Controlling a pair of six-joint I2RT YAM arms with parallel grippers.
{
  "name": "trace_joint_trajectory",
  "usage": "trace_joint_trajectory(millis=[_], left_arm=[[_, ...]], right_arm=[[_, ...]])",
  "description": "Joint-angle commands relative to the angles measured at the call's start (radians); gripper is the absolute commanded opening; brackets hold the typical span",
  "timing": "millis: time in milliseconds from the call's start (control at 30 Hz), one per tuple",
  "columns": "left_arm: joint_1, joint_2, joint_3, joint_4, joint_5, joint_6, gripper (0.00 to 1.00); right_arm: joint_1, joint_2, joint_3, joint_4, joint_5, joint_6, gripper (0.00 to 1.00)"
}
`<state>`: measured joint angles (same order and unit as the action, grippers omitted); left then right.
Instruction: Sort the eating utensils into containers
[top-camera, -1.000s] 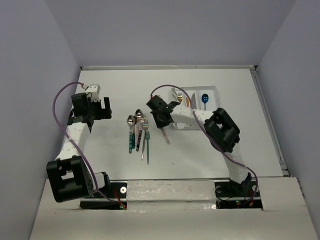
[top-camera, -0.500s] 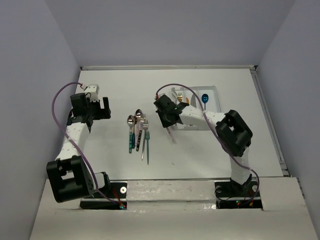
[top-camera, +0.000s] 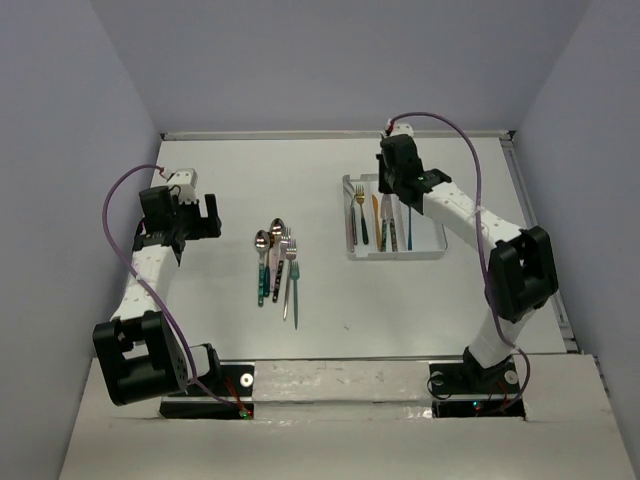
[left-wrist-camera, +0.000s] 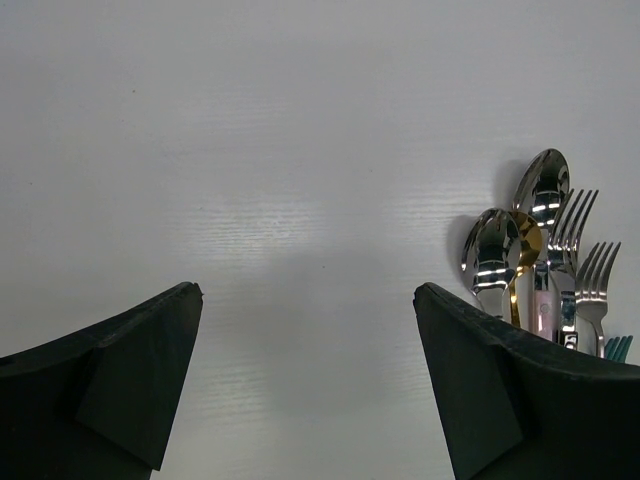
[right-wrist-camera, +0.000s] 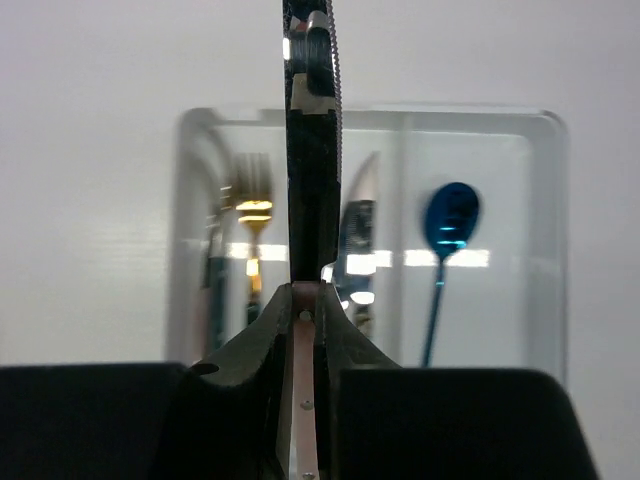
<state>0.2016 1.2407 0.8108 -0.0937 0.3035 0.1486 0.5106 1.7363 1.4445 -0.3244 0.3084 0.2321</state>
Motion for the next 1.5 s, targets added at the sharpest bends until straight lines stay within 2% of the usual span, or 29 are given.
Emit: trace_joint_trajectory(millis=[0, 300, 500, 533, 567, 633, 733, 833, 933, 1133, 1233, 1333, 1467], left_arm=[[0.009, -0.035, -0.012, 0.025, 0.026, 0.008, 0.99], [0.016, -0.027, -0.015, 0.026, 0.037, 0.006, 0.99], [0.021, -0.015, -0.016, 0.025, 0.039, 0.008, 0.99], [0.021, -0.012, -0.016, 0.026, 0.040, 0.006, 0.99], [0.022, -0.009, -0.015, 0.026, 0.040, 0.006, 0.99], [0.022, -0.006, -0.015, 0.026, 0.040, 0.008, 0.99], [0.022, -0.006, -0.015, 0.026, 0.040, 0.008, 0.99], [0.022, -0.009, -0.015, 0.025, 0.040, 0.006, 0.99], [0.024, -0.012, -0.015, 0.025, 0.039, 0.008, 0.99], [0.025, -0.014, -0.012, 0.026, 0.034, 0.008, 0.99], [0.036, -0.017, -0.013, 0.025, 0.031, 0.009, 0.99], [0.042, -0.026, -0.015, 0.025, 0.037, 0.008, 0.99], [0.050, -0.035, -0.018, 0.028, 0.042, 0.006, 0.99]], right_arm=[[-0.021, 0.055, -0.003, 0.022, 0.043, 0.004, 0.00], [-0.075, 0.261, 0.011, 0.061, 0.063, 0.021, 0.00], [-0.075, 0.282, -0.021, 0.062, 0.058, 0.050, 0.00], [-0.075, 0.272, -0.025, 0.059, 0.052, 0.050, 0.02], [-0.075, 0.266, -0.032, 0.056, 0.048, 0.044, 0.17], [-0.075, 0.235, -0.030, 0.035, 0.041, 0.035, 0.38], [-0.075, 0.192, -0.018, -0.005, 0.038, 0.026, 0.49], [-0.063, 0.144, 0.016, -0.051, 0.038, 0.015, 0.55], [-0.018, 0.091, 0.042, -0.111, 0.067, 0.003, 0.57], [0.193, 0.016, 0.062, -0.148, 0.046, 0.033, 0.57], [0.305, 0.080, 0.076, -0.159, -0.078, 0.087, 0.57], [0.391, 0.175, 0.129, -0.211, -0.135, 0.142, 0.56], [0.492, 0.222, 0.149, -0.239, -0.124, 0.202, 0.56]])
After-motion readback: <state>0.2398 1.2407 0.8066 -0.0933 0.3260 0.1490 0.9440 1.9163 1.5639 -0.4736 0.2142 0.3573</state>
